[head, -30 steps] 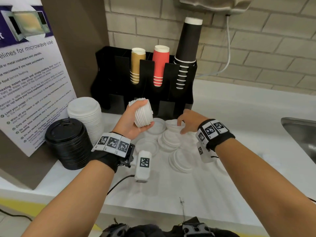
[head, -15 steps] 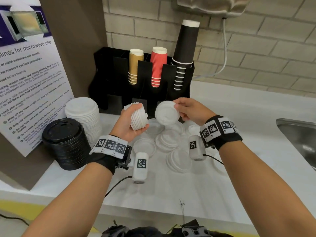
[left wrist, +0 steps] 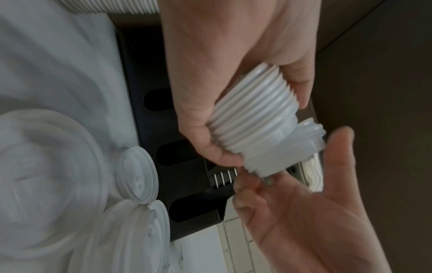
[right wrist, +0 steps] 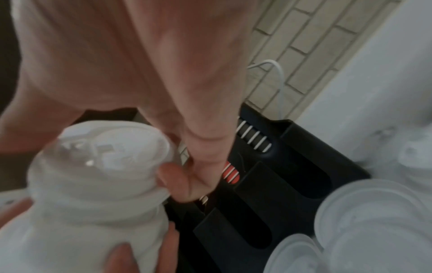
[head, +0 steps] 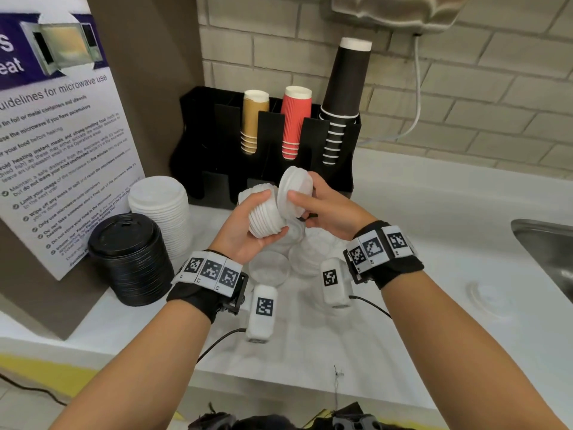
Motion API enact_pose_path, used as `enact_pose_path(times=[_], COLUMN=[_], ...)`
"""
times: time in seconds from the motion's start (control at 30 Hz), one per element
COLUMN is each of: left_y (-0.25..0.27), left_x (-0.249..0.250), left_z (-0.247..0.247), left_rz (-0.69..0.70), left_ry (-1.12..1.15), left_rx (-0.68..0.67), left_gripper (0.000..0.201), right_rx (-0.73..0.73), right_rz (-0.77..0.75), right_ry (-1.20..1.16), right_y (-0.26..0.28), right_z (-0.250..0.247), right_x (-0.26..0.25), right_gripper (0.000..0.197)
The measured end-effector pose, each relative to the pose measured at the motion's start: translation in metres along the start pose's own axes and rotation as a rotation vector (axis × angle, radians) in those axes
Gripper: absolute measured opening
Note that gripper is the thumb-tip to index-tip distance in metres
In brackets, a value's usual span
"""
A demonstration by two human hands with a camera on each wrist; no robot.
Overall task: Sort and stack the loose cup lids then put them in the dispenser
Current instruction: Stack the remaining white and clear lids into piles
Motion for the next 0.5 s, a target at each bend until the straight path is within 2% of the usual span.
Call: enact_pose_path(times=[0.13,0.23,0.5], left_y=[0.003,0.004,0.005], left_x=[0.003,0.008,0.011], left_z=[-0.003,-0.004,0.005], left_rz=[0.02,0.023,-0.013], left_ry=[-0.022,-0.048,-0.226], left_rx=[0.041,0.045,-0.003], left_gripper=[0.055,0.069,0.076], right_rx=[0.085,0.046,-0.042], right_rz=[-0.071,-0.102,-0.119], right_ry=[0.065,0.058,0.089], right_y=[-0.001,0.003,0.009], right_z=[0.0,0.0,0.0], right_x=[-0.005,-0.007,-0.013], right_gripper=[0.059,0.055,0.054])
Point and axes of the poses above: each hand's wrist, its own y-axis away from the middle knuckle, its own z-axis out of the palm, x = y × z, the point moved 6 cm from there along -y, towards the middle knuckle, and after that the axes turned 3 degrees about -y, right-handed, at the moved point
